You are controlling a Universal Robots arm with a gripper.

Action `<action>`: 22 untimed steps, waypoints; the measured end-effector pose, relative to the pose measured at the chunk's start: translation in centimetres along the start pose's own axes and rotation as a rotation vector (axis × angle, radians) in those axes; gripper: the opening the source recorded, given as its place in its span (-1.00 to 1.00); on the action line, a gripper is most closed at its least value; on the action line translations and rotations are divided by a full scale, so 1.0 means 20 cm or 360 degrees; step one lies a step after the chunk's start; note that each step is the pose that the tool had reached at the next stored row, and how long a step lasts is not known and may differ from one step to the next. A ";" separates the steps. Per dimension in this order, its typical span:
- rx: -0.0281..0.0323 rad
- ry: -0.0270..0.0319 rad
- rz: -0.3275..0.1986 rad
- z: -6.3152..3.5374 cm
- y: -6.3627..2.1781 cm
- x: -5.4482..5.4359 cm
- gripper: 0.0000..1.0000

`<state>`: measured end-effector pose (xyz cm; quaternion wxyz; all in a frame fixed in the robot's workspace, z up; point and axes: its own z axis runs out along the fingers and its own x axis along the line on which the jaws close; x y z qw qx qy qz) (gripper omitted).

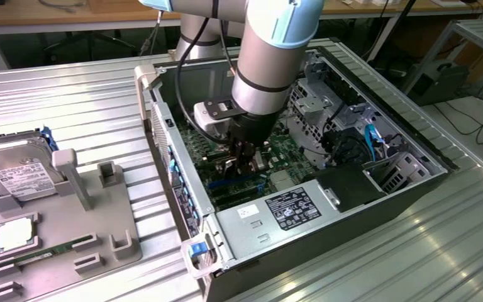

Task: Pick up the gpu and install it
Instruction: 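Insert the gpu into the slot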

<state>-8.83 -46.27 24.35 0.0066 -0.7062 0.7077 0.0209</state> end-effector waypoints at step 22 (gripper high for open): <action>-0.00039 0.00003 0.0000 0.024 0.006 0.00 -0.44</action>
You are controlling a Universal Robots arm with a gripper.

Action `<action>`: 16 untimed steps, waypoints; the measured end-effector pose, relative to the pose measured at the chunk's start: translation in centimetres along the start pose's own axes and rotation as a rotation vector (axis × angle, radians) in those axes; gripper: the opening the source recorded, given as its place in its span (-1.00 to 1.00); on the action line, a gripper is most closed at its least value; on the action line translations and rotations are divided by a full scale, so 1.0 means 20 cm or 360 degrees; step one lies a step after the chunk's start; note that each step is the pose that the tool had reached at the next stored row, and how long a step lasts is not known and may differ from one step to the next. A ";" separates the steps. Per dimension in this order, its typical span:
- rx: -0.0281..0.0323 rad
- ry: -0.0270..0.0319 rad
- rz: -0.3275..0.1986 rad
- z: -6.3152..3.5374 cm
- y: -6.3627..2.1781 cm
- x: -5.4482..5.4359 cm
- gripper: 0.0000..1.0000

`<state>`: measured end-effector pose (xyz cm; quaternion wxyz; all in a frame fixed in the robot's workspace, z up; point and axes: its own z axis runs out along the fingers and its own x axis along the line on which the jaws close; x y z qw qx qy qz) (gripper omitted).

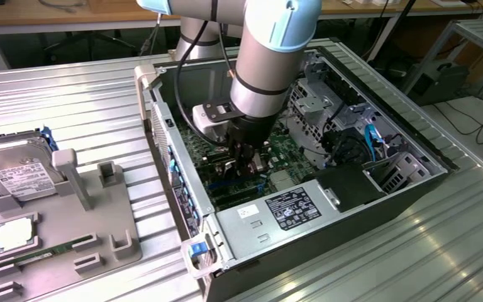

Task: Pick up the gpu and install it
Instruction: 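Insert the gpu into the slot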

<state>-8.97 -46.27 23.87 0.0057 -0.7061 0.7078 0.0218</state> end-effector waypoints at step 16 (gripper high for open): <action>-0.00001 -0.00005 0.0000 0.017 0.000 0.00 -0.44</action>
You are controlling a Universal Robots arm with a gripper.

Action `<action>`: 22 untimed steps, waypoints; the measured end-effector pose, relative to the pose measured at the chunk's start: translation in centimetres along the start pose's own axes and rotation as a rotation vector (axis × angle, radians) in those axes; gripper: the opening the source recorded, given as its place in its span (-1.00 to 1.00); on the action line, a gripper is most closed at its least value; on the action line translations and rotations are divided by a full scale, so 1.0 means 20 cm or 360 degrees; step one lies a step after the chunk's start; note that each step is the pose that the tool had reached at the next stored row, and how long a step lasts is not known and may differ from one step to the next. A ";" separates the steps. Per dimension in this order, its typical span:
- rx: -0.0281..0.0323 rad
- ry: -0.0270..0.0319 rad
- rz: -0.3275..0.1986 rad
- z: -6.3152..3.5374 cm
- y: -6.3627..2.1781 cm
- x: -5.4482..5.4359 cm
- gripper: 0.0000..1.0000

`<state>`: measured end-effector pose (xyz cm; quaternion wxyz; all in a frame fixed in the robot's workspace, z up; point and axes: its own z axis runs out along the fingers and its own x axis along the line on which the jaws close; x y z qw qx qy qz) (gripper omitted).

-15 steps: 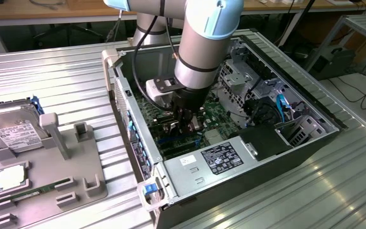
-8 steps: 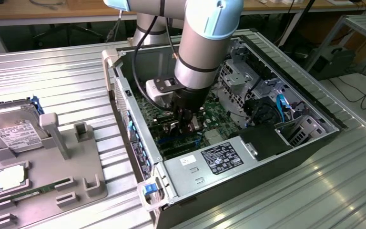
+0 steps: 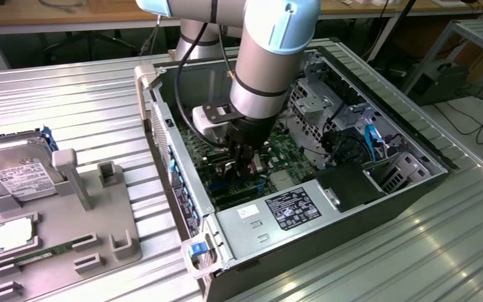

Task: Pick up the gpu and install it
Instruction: 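Insert the gpu into the slot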

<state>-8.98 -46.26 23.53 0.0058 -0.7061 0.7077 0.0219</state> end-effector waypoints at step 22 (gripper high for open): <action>0.00032 -0.00003 0.0000 0.001 0.024 0.00 -0.44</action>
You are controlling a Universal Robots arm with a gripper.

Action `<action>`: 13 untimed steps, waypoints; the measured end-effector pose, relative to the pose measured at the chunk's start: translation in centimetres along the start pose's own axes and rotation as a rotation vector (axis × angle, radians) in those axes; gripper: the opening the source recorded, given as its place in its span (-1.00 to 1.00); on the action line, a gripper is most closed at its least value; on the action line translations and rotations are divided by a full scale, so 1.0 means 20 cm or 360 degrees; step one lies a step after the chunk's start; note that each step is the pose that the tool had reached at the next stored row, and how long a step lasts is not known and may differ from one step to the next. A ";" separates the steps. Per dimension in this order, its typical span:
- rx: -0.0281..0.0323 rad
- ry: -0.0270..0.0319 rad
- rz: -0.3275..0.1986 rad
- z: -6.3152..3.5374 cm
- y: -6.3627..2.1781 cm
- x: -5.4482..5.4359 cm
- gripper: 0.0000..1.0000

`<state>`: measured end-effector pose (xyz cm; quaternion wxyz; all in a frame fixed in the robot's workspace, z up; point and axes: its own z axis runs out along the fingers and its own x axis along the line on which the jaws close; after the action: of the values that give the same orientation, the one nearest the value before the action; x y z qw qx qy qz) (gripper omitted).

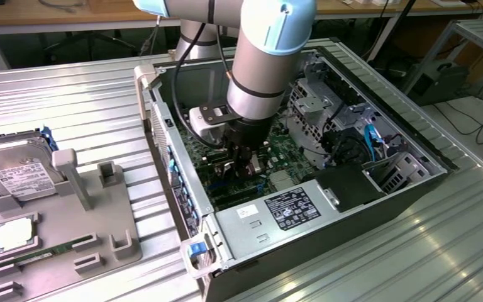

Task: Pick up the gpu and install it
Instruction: 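Insert the gpu into the slot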

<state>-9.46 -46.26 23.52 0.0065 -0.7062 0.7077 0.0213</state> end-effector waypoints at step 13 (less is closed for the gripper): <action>-0.00009 0.00016 0.0000 0.019 0.000 0.00 -0.44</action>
<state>-9.47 -46.28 23.15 0.0060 -0.7061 0.7077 0.0211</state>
